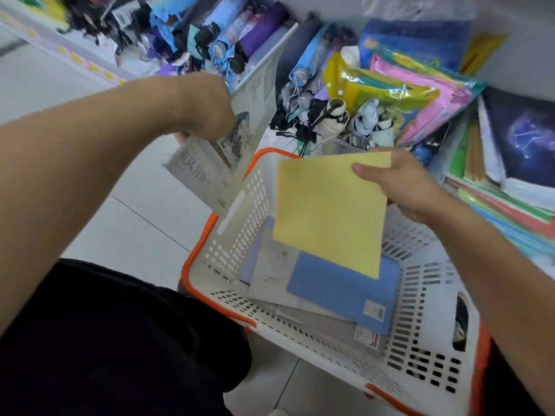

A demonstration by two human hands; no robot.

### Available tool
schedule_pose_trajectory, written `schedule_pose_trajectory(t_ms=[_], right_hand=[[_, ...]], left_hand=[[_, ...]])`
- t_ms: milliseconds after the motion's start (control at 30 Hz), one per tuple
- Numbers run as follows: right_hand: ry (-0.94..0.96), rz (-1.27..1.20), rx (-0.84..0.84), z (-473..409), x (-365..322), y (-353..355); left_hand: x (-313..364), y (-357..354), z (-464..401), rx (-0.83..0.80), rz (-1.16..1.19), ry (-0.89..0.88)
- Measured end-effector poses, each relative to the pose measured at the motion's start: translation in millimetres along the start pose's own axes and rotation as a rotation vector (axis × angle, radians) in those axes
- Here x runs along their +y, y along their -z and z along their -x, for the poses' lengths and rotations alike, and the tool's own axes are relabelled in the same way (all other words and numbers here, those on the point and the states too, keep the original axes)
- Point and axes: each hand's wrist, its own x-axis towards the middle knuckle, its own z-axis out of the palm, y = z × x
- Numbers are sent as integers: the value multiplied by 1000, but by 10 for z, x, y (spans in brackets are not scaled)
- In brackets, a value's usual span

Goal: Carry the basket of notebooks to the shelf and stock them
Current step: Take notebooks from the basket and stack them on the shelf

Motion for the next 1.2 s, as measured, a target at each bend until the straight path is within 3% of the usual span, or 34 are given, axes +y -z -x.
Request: schedule_pose_trajectory(t_ms=[67,133,267,400,533,700,800,900,1033,1133,1200], right_hand=[[159,-85,110,220,-559,366],[276,-266,216,484,-1030,647],[370,-523,336,668,-1446,949],[227,-680,338,664,-1505,700],[328,-588,402,866,-1662,723],[261,-602,342,1035,-1855,1167],[361,-712,302,1108,-2055,1400],[527,-744,558,1168,-2149,1649],[646,-727,950,1017,-2138,2126],[605,-655,1048,794,-2118,2473],[549,-628,987,636,-2070,2634]], left_hand=[[-40,26,48,-10,4,-47],[-99,74,84,-62,170,-31],[-179,354,336,-214,844,-23],[-13,519,623,-421,1547,-230],[501,868,898,-349,1910,-250],[976,1300,1093,-155,1951,-335],[1194,1662,1070,7,1931,-389],[1553,2173,892,73,1867,-555],[2281,2655,619,9,1665,-768],[2783,2605,432,83,1474,-741],[2973,2589,196,76,1428,-673]])
